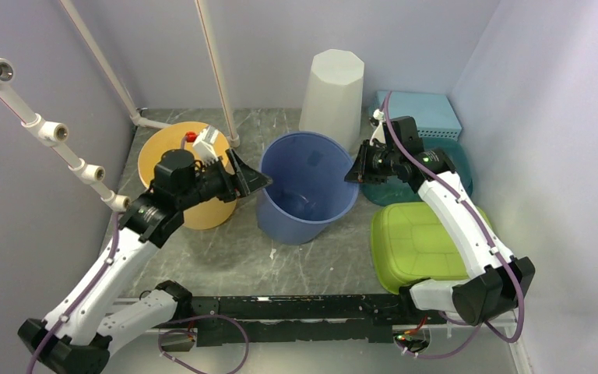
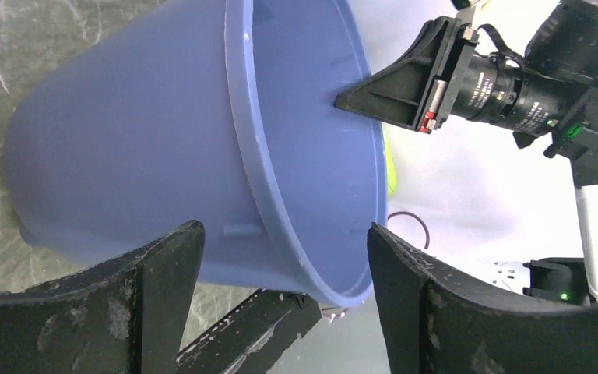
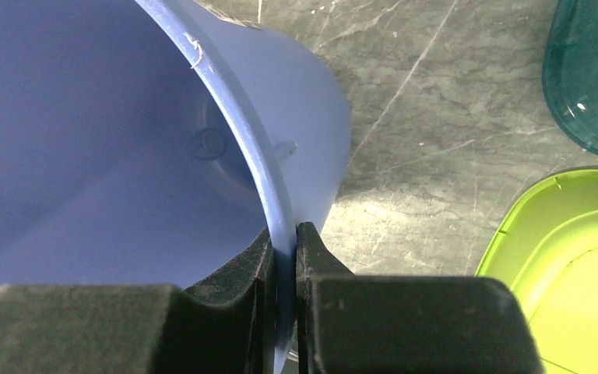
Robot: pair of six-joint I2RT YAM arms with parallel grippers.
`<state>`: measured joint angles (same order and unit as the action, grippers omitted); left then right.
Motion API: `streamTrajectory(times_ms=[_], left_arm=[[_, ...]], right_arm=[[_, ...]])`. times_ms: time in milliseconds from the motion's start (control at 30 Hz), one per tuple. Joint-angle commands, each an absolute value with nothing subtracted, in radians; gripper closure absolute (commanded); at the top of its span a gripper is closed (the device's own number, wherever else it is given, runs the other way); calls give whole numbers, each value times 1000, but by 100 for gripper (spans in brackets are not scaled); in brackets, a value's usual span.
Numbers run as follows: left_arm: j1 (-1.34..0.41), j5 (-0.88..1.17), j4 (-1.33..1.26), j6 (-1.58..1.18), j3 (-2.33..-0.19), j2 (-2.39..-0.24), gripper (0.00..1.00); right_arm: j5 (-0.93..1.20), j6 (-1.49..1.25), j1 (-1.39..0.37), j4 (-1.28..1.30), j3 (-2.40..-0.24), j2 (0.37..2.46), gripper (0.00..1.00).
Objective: Turn the large container upside down
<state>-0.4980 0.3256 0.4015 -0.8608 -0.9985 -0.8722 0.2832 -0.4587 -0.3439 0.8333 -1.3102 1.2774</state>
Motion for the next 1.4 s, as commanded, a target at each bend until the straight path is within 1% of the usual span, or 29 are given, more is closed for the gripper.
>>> streamTrajectory(times_ms=[0,100,167,300,400,467,567,700,733,900,933,1000,1133,1167,1200,1233,1367], left_arm=[[-495,425,357,-838,-1055,-937,21],[-495,411,373,-836,-1055,-950,29],[-494,381,402,-831,-1056,-950,38],[-494,303,523,-813,-1071,-956,54],[-494,267,586,-797,-1078,-965,63],[-493,258,602,-792,-1077,-967,64],[-494,264,598,-786,-1072,-964,62],[-494,271,590,-774,-1075,-970,74],[-495,271,593,-771,-1078,-976,78],[-495,217,647,-778,-1086,-988,95],[-495,209,660,-777,-1085,-985,97],[-495,196,673,-775,-1081,-973,97],[-495,178,683,-767,-1055,-944,97],[-495,171,687,-768,-1047,-937,97],[-495,163,689,-771,-1038,-928,97],[-495,156,688,-774,-1024,-921,98],[-494,131,674,-787,-984,-900,97]], right_arm=[[360,-459,-350,810,-1378,1257,100],[379,-459,-350,805,-1378,1252,100],[394,-457,-350,805,-1378,1250,100],[474,-461,-350,787,-1380,1252,97],[534,-478,-350,749,-1371,1245,95],[555,-487,-349,734,-1371,1240,94],[553,-478,-350,741,-1384,1238,94],[562,-461,-351,756,-1401,1236,93],[577,-460,-349,755,-1402,1235,92],[666,-489,-349,708,-1392,1230,80],[670,-495,-349,694,-1385,1227,78],[678,-506,-348,680,-1378,1223,75],[705,-553,-339,634,-1361,1210,64],[726,-575,-330,614,-1354,1204,61],[747,-607,-320,586,-1345,1197,56],[766,-658,-310,553,-1332,1186,54],[835,-786,-281,401,-1251,1144,52]])
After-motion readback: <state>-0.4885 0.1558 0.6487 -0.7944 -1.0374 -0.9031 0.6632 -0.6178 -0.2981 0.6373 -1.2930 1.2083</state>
